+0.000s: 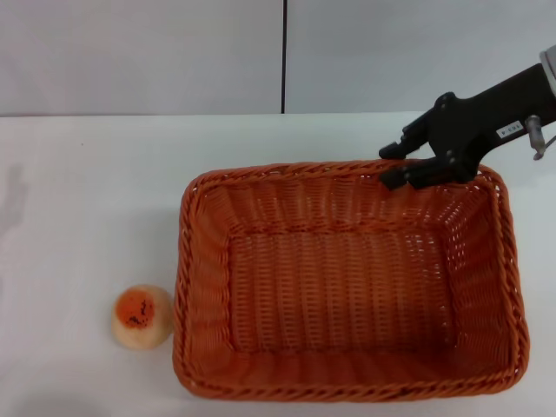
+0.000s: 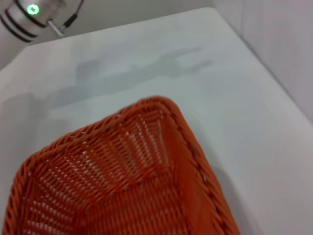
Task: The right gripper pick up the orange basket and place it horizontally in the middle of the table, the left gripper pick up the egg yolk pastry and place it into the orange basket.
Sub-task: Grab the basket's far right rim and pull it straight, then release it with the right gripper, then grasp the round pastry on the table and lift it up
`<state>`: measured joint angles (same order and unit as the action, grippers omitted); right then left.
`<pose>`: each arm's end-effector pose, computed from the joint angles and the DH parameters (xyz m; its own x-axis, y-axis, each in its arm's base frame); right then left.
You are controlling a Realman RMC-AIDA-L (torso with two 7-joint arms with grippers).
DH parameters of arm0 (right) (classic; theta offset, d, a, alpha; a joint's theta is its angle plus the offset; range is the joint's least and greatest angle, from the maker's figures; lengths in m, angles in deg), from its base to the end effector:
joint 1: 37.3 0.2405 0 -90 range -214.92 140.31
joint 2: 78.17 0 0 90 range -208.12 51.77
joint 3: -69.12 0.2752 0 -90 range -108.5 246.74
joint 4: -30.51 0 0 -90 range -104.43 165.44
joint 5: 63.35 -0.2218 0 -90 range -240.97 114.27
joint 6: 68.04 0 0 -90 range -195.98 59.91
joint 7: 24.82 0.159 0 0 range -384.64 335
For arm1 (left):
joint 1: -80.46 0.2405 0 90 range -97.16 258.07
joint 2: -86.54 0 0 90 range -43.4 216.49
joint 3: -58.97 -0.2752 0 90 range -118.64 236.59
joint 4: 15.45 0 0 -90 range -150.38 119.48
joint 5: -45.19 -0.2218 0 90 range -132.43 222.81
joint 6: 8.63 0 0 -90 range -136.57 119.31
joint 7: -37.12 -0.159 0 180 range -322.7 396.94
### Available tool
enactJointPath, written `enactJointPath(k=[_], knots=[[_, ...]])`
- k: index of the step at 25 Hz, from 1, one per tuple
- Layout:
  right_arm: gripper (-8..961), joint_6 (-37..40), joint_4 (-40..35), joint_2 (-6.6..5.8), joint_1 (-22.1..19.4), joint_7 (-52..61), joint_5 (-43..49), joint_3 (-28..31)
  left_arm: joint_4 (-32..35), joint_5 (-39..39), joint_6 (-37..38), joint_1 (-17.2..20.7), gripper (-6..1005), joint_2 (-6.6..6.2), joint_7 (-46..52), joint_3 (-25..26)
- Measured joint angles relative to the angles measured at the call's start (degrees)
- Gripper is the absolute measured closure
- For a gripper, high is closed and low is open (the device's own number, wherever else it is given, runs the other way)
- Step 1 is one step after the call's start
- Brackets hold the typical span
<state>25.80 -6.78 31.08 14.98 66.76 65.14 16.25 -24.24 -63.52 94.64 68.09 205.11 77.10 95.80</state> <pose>0.1862 0.4275 0.0093 0.9836 -0.1753 -0.0432 -0.1761 -0.9843 -0.0149 -0.3637 0.2474 0.0477 0.1535 -0.4745 0.8668 0.9497 -0.1714 -0.2620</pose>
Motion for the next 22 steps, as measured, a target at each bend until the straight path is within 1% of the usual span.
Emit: enactJointPath(k=[2, 4, 5, 6, 9, 10, 11, 14, 15, 16, 18, 19, 20, 21, 22], knots=[[649, -0.59, -0.4, -0.08, -0.17, -0.28, -0.05, 0.57, 0.0, 0.0, -0.01, -0.05, 171, 0.0, 0.0, 0.0], [601, -0.87, -0.77, -0.2, -0.33, -0.55, -0.06, 1.17, 0.0, 0.0, -0.03, -0.13, 171, 0.0, 0.01, 0.0], [577, -0.99, -2.08, -0.33, -0.9, -1.61, -0.12, 4.13, 0.0, 0.0, -0.03, -0.16, 171, -0.02, 0.01, 0.0], [552, -0.99, -2.08, -0.33, -0.9, -1.61, -0.12, 4.13, 0.0, -0.01, -0.02, -0.18, 171, -0.04, 0.01, 0.0], [480, -0.92, -4.1, -0.29, -2.33, -3.99, -1.31, 9.68, 0.0, 0.0, 0.0, -0.18, 171, -0.08, 0.01, 0.0], [480, -1.0, -4.88, -0.06, -4.18, -6.43, -4.75, 12.57, 0.0, 0.0, 0.0, -0.18, 171, -0.08, 0.01, 0.0], [480, -1.0, -4.88, -0.06, -4.18, -6.43, -4.75, 12.57, 0.11, -0.01, 0.0, -0.22, 171, -0.2, 0.01, -0.33], [480, -2.14, -4.9, 0.39, -8.11, -10.26, -13.1, 15.22, 0.52, -0.52, 0.05, -0.33, 171, -0.37, 0.01, -0.59], [480, -3.34, -4.74, 1.37, -11.76, -13.04, -20.44, 16.78, 1.54, -2.46, 0.32, -0.48, 171, -0.59, 0.06, -0.61], [480, -3.34, -4.74, 1.37, -11.76, -13.04, -20.44, 16.78, 1.54, -2.46, 0.32, -0.48, 171, -0.59, 0.06, -0.61], [480, -4.44, -4.67, 2.71, -15.5, -15.66, -27.49, 17.85, 3.88, -4.7, 0.94, -0.97, 171, -0.76, 0.78, -0.61], [480, -5.02, -4.66, 3.64, -17.78, -16.82, -31.32, 18.52, 5.73, -6.16, 1.21, -1.54, 171, -0.77, 1.63, -0.61], [480, -6.01, -4.33, 5.7, -22.39, -19.52, -39.65, 20.42, 9.09, -8.99, 1.69, -2.66, 171, -0.87, 3.35, -0.63], [480, -6.1, -3.93, 6.24, -23.54, -20.53, -42.15, 21.05, 9.09, -8.99, 1.69, -2.66, 171, -0.87, 3.35, -0.63], [480, -6.1, -3.93, 6.24, -23.54, -20.53, -42.15, 21.05, 11.35, -11.23, 2.07, -3.42, 171, -1.04, 4.49, -0.87]])
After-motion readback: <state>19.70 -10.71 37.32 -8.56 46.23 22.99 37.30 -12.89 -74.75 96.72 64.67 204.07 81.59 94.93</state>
